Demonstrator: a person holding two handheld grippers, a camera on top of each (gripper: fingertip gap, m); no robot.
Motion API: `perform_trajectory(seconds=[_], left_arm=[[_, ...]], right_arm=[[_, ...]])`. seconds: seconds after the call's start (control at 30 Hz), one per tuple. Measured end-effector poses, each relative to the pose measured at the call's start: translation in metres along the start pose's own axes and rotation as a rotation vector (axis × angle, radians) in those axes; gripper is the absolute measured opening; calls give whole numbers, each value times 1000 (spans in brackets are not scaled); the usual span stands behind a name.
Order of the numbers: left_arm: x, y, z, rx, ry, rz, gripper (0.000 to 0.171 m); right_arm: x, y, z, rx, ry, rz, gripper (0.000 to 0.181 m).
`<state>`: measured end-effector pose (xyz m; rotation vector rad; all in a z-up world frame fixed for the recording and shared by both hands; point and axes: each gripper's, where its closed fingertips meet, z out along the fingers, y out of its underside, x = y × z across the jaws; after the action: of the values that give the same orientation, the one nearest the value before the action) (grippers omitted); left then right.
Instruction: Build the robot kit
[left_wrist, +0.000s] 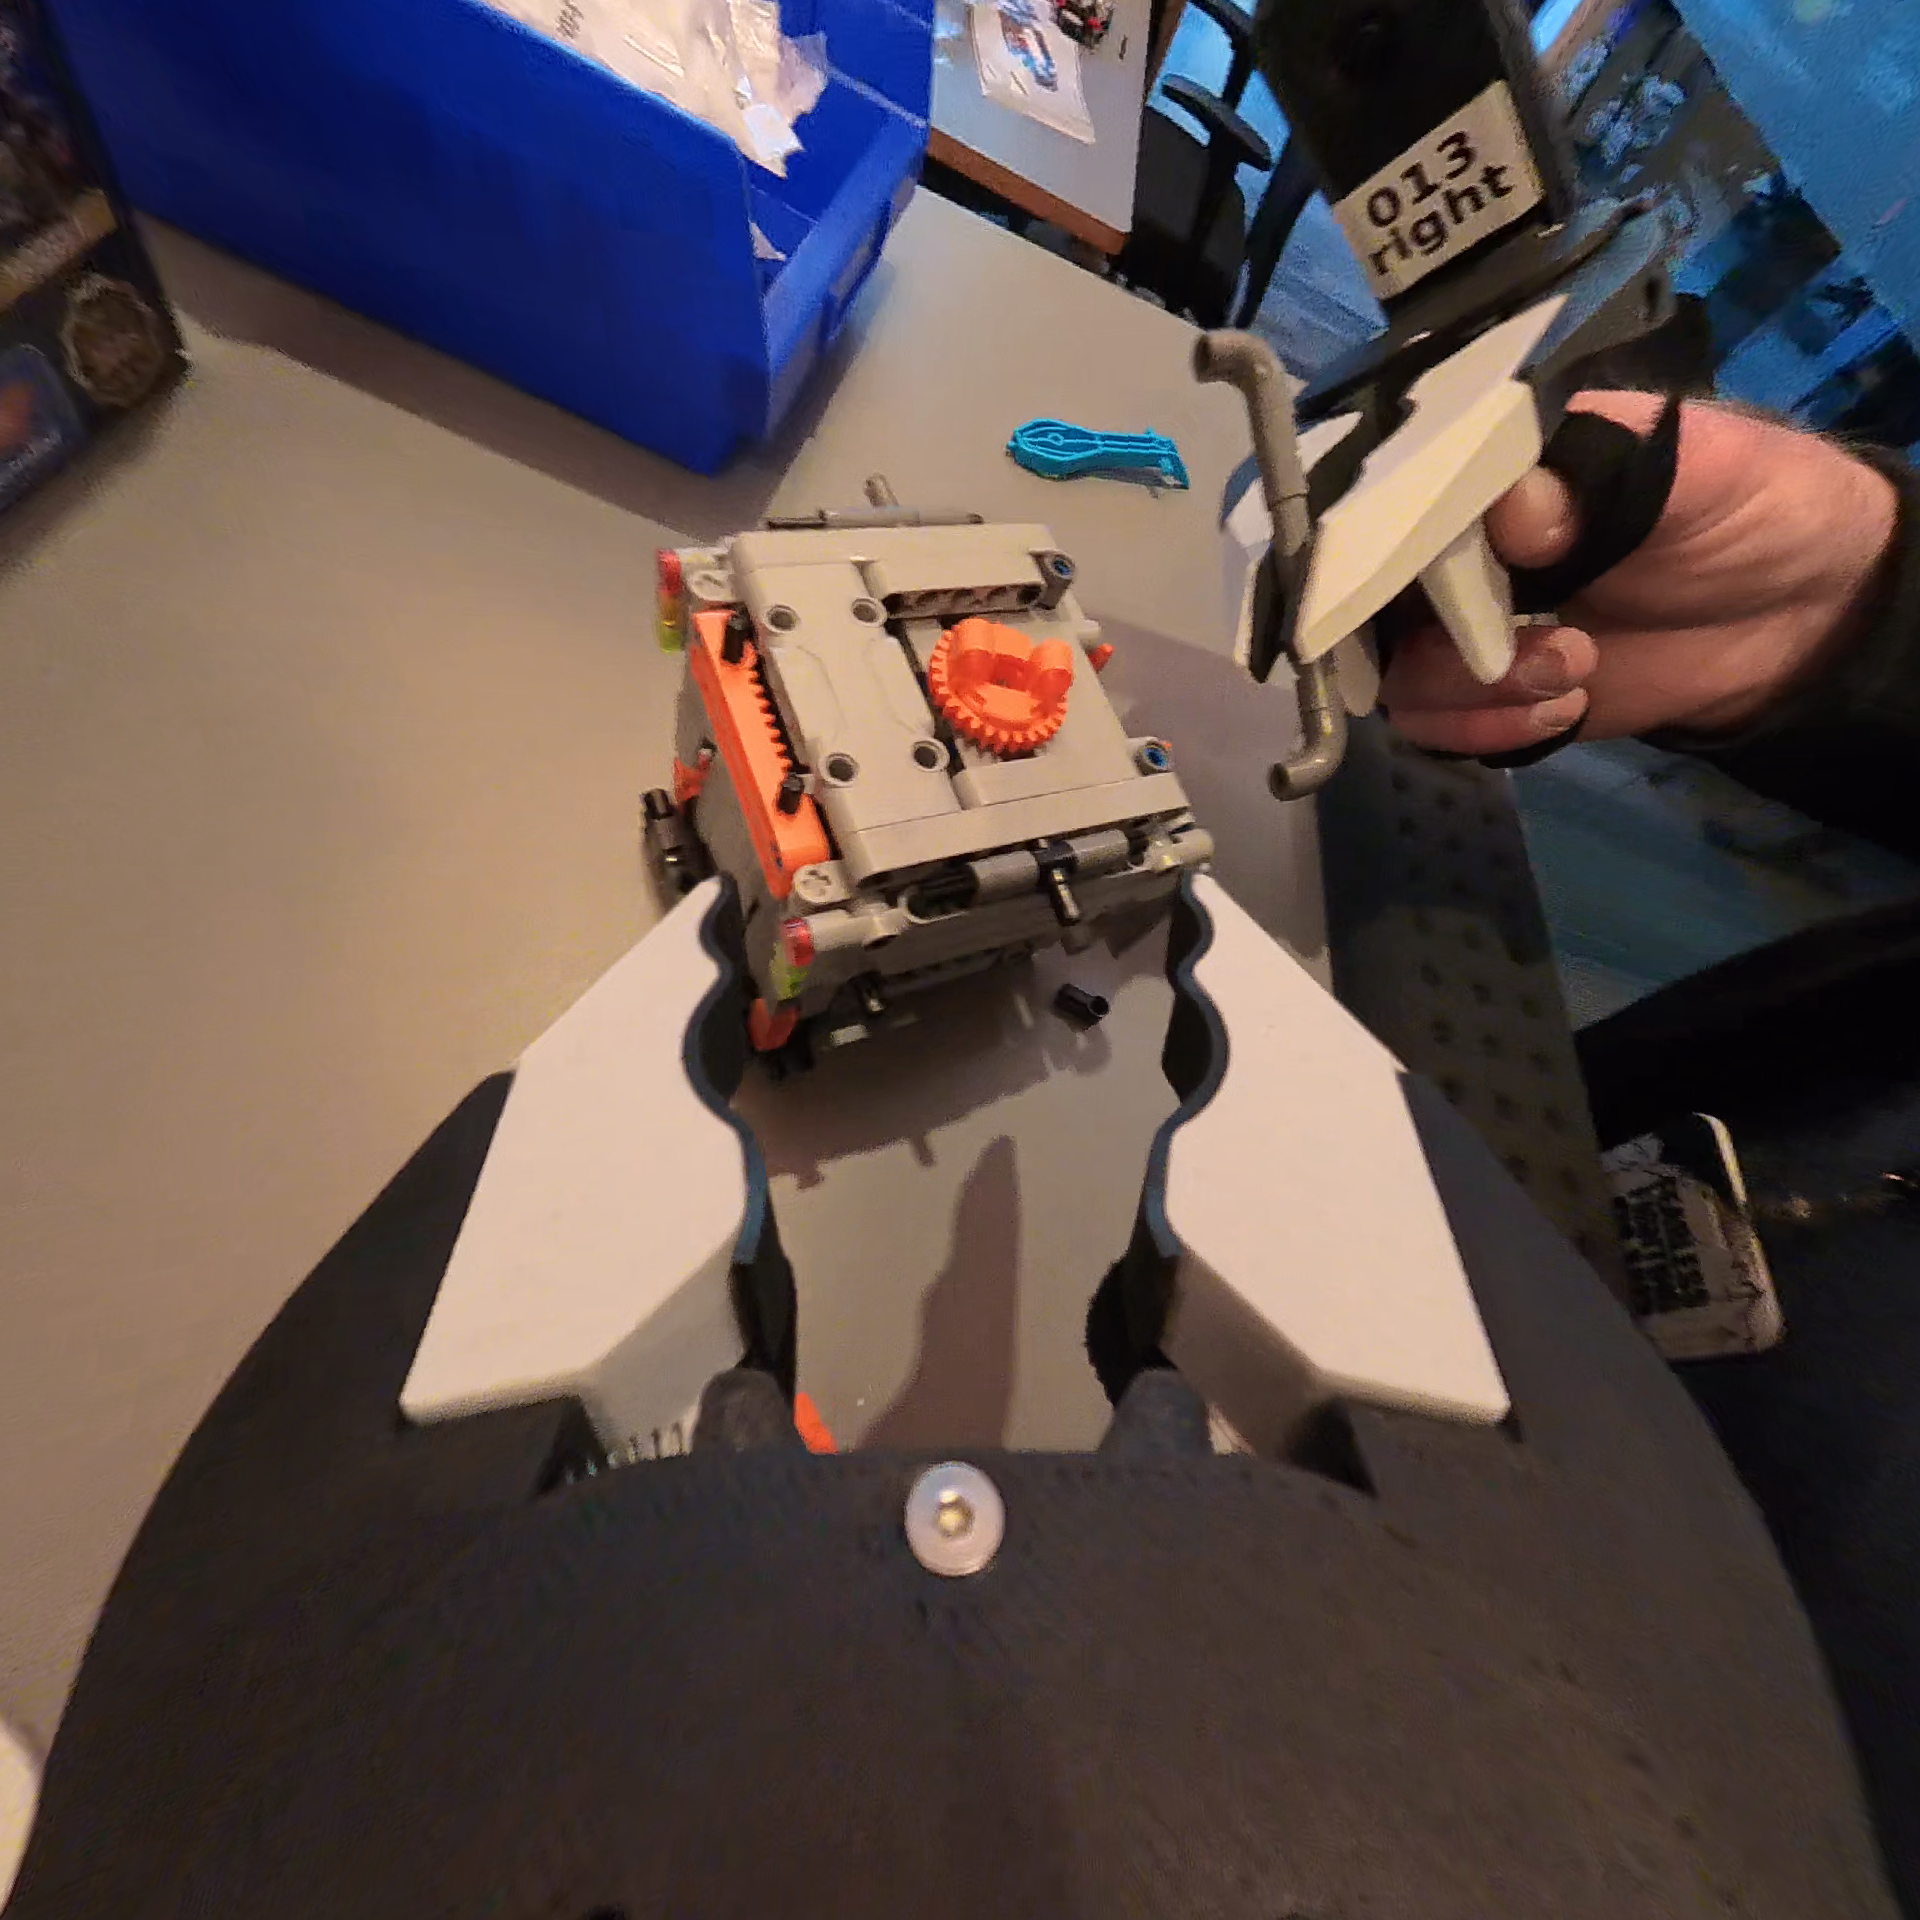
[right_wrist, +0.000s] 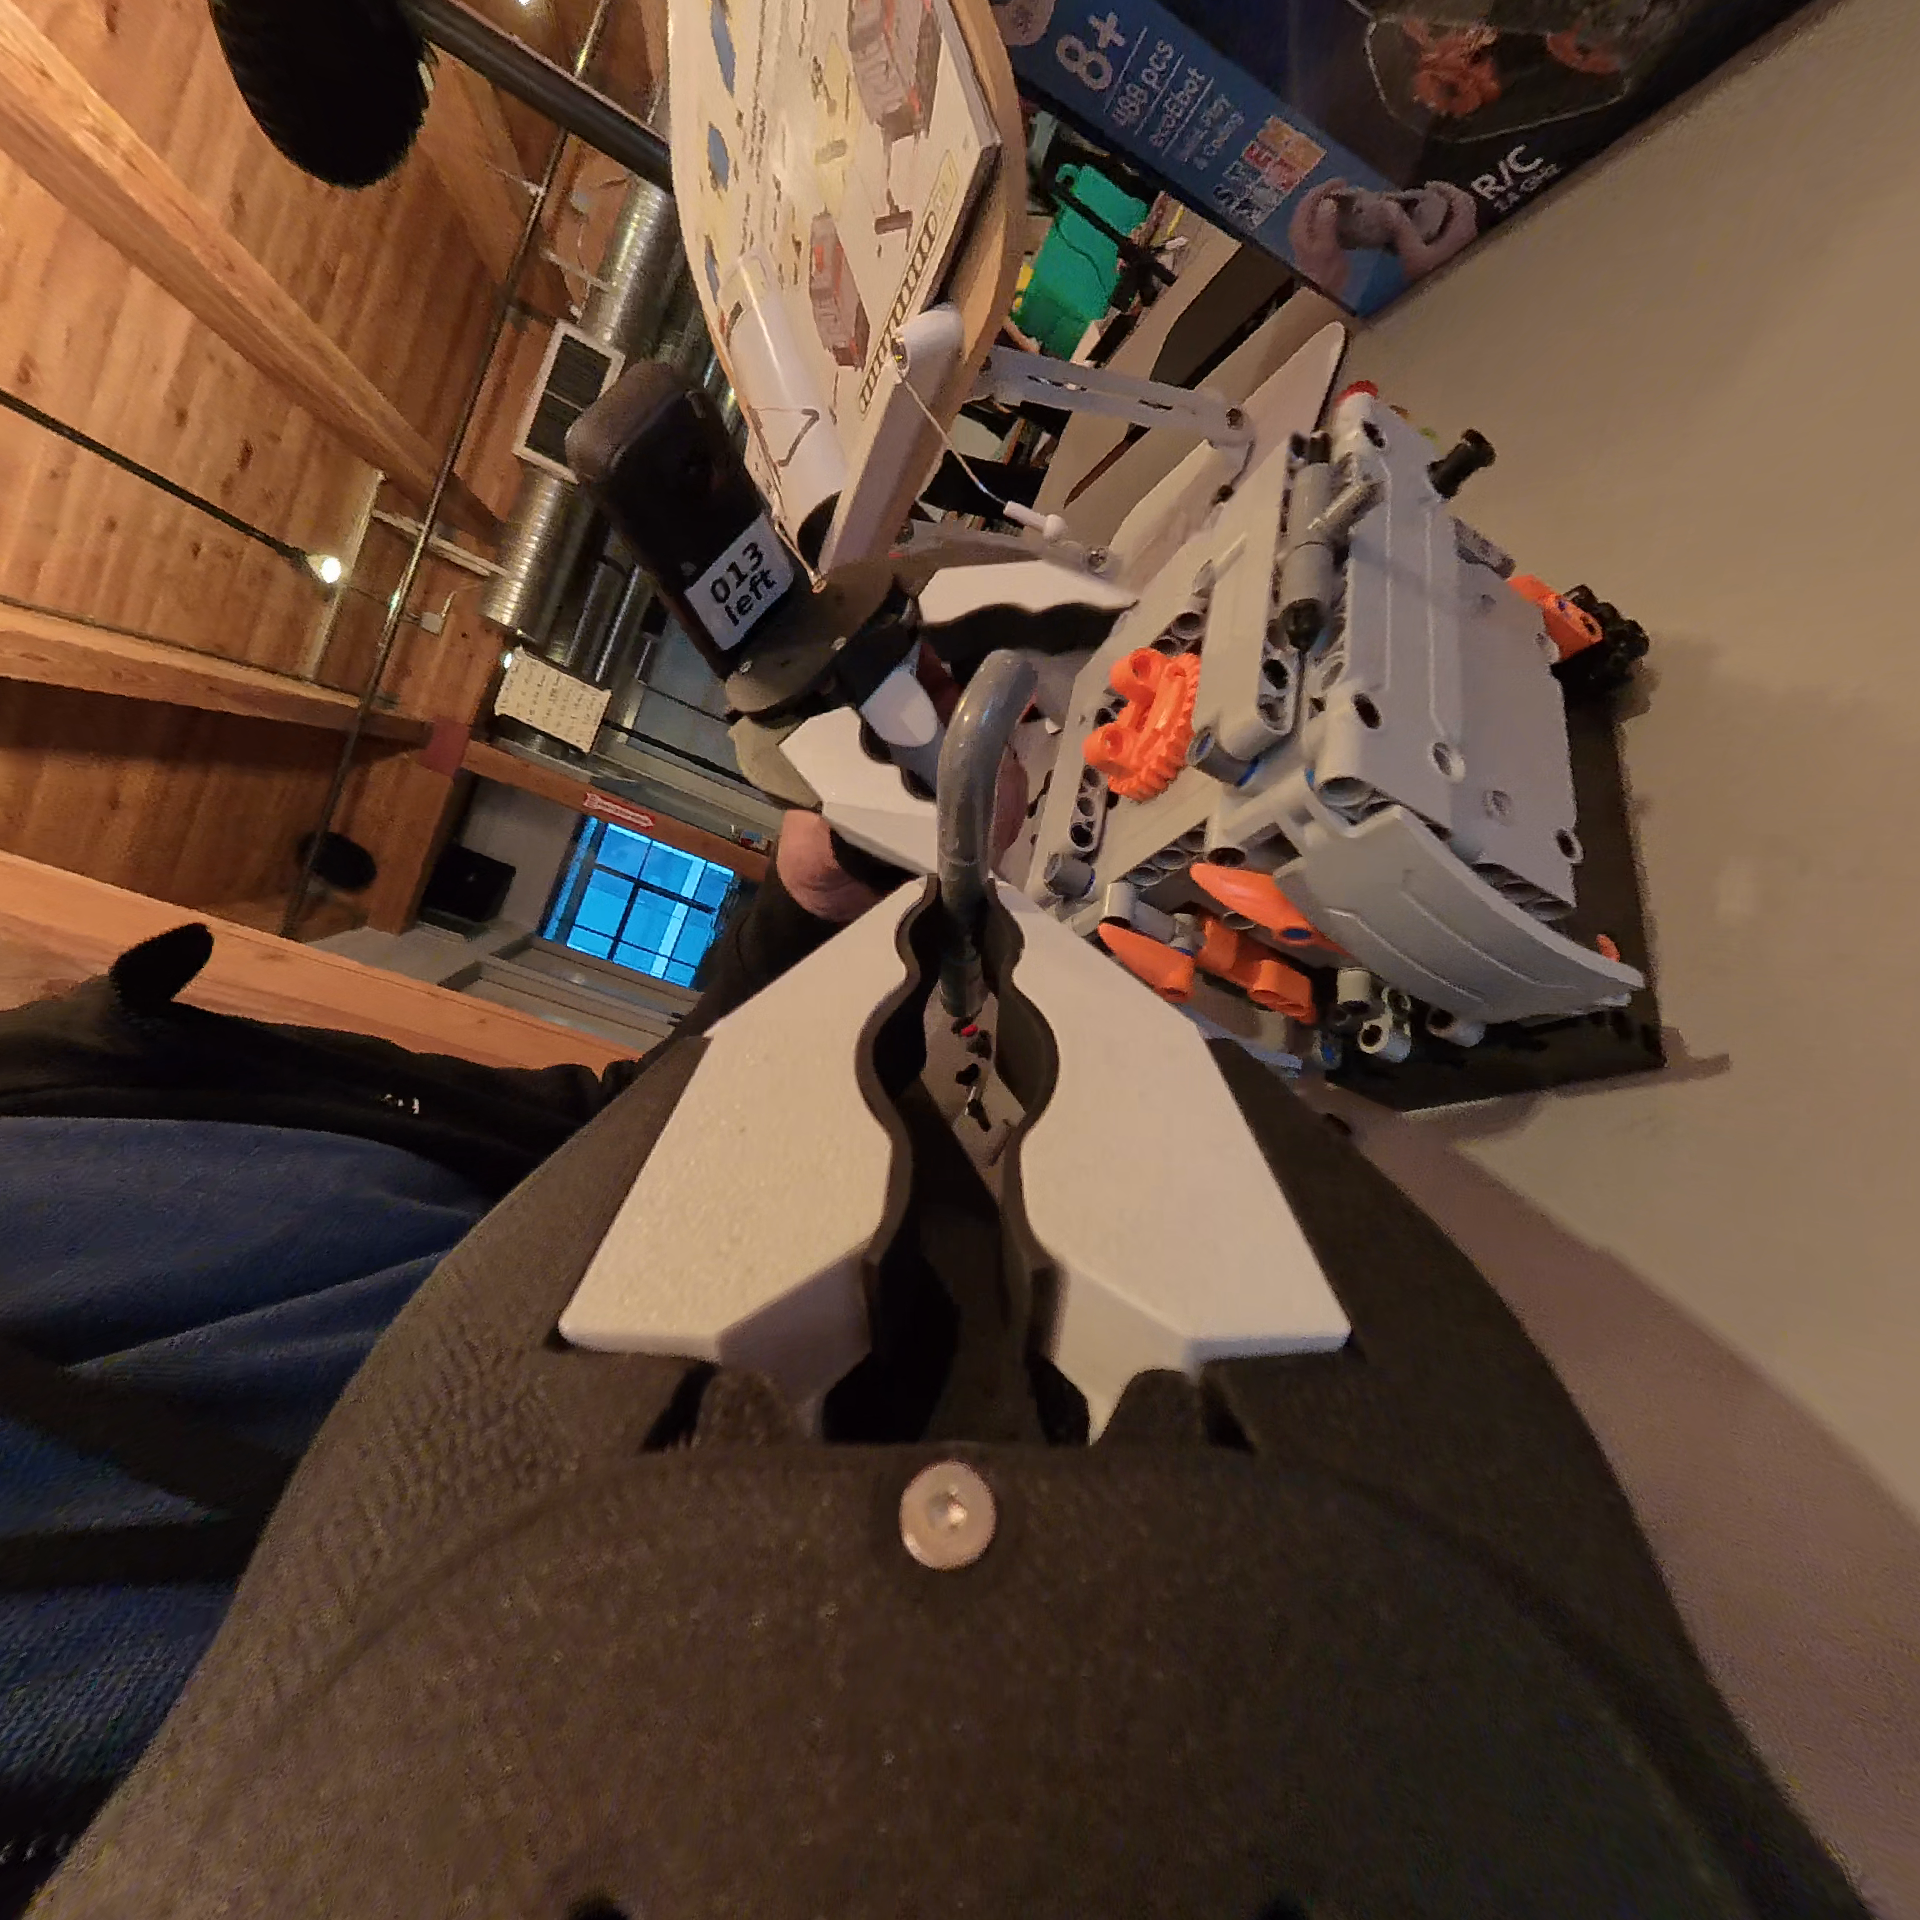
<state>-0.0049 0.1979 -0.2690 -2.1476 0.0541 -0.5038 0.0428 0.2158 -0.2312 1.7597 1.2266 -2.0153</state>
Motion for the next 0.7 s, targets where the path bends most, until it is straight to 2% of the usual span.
perform_trajectory(seconds=[0.17, 0.23, 0.3, 0.5, 0.7], left_arm=[[13, 6, 7, -28, -72, 30, 66], [22, 8, 12, -39, -92, 34, 72], [30, 13, 13, -56, -111, 50, 64], [37, 8, 6, -4, -87, -1, 67], [30, 4, -5, 2, -131, 0, 70]], right_arm=[[10, 3, -5, 2, -7, 68, 3], [11, 3, -8, 0, -19, 90, 3], [11, 2, -12, -5, -33, 105, 3], [8, 2, -16, -24, -53, 107, 3], [-10, -2, -20, -76, -66, 32, 4]])
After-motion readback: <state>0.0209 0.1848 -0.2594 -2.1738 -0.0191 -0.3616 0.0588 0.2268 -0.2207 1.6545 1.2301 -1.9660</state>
